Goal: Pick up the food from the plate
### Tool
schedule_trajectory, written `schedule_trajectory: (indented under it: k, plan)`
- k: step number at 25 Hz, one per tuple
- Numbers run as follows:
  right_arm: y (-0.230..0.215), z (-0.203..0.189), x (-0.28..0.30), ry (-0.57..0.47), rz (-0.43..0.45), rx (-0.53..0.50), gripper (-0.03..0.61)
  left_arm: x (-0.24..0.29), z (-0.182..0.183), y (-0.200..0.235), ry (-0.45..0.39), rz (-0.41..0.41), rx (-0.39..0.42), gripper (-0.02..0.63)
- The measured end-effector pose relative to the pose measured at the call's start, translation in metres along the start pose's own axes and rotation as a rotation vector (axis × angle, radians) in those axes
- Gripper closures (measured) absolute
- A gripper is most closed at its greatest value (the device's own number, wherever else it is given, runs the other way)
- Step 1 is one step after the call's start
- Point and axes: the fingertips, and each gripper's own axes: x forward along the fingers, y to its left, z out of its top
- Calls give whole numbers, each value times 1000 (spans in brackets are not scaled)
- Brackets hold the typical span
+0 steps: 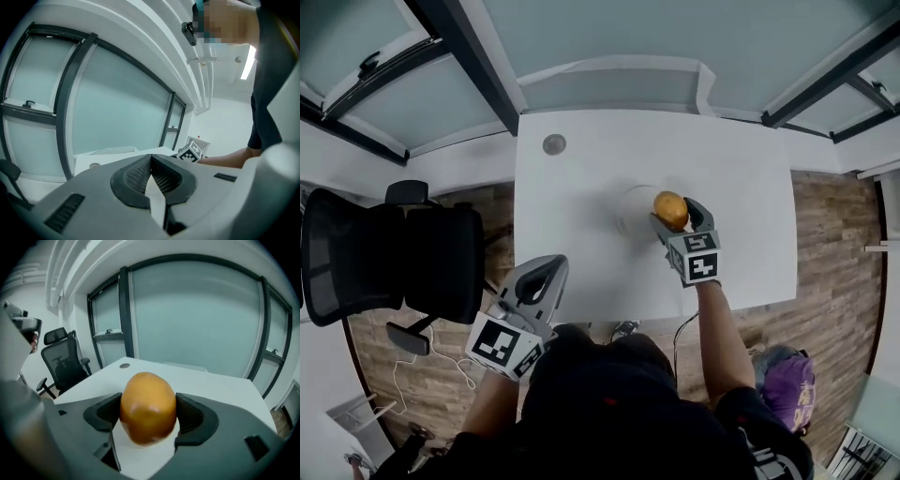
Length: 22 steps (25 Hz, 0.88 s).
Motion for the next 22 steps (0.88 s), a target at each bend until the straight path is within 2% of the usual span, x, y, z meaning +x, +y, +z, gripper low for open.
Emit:
schedule_trajectory:
  k: [5, 8, 13, 17, 22]
  plan:
    - [1, 50, -92, -212, -55, 37, 206, 0, 27, -32, -48, -65, 57, 594]
    - [-6, 69, -147, -283, -117, 26, 206, 2, 41, -55, -73, -108, 98, 594]
    - [-23, 93, -236, -413, -208, 11, 206, 11, 66, -96, -131, -182, 153, 594]
    - [-20, 105, -307, -539, -274, -17, 206, 16, 87, -132, -178, -241, 200, 594]
    - [-10, 107, -368, -628, -339, -52, 206, 21, 110, -165, -227, -279, 257, 594]
